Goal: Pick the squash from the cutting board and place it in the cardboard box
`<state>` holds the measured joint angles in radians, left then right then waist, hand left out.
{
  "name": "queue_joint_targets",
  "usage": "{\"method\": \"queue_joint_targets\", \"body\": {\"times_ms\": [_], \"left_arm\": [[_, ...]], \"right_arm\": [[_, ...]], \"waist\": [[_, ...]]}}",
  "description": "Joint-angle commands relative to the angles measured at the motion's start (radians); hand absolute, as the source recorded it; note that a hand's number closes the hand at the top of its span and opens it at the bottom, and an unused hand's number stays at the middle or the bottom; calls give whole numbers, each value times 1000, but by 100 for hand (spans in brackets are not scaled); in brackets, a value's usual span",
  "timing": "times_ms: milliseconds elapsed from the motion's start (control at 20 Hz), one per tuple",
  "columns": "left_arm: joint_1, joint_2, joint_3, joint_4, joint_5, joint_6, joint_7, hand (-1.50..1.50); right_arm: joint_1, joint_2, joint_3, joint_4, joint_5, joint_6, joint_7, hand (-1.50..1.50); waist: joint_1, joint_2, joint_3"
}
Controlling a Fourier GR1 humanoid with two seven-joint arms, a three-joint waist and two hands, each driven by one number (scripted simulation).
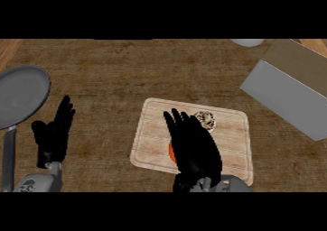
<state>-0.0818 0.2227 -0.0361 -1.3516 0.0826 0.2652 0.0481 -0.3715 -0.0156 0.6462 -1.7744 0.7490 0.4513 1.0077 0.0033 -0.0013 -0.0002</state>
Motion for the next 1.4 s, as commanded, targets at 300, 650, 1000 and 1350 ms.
{"method": "queue_joint_targets", "body": {"times_ms": [300, 650, 1000, 1350], "left_arm": [[15, -23, 5, -20, -37, 9, 17, 0], [-20, -49, 33, 53, -36, -32, -28, 0], [26, -86, 22, -3, -83, -8, -32, 0], [-32, -61, 87, 46, -76, -46, -2, 0]], "right_arm": [[32, 2, -26, 108, 77, 40, 6, -150], [-39, 15, -30, 243, 69, -37, -27, -150], [16, 15, -45, 233, 106, -36, -75, -150], [45, 15, -46, 295, 158, -86, -174, -150]], "waist": [[-1, 0, 0], [1, 2, 0], [0, 1, 0], [-2, 1, 0]]}}
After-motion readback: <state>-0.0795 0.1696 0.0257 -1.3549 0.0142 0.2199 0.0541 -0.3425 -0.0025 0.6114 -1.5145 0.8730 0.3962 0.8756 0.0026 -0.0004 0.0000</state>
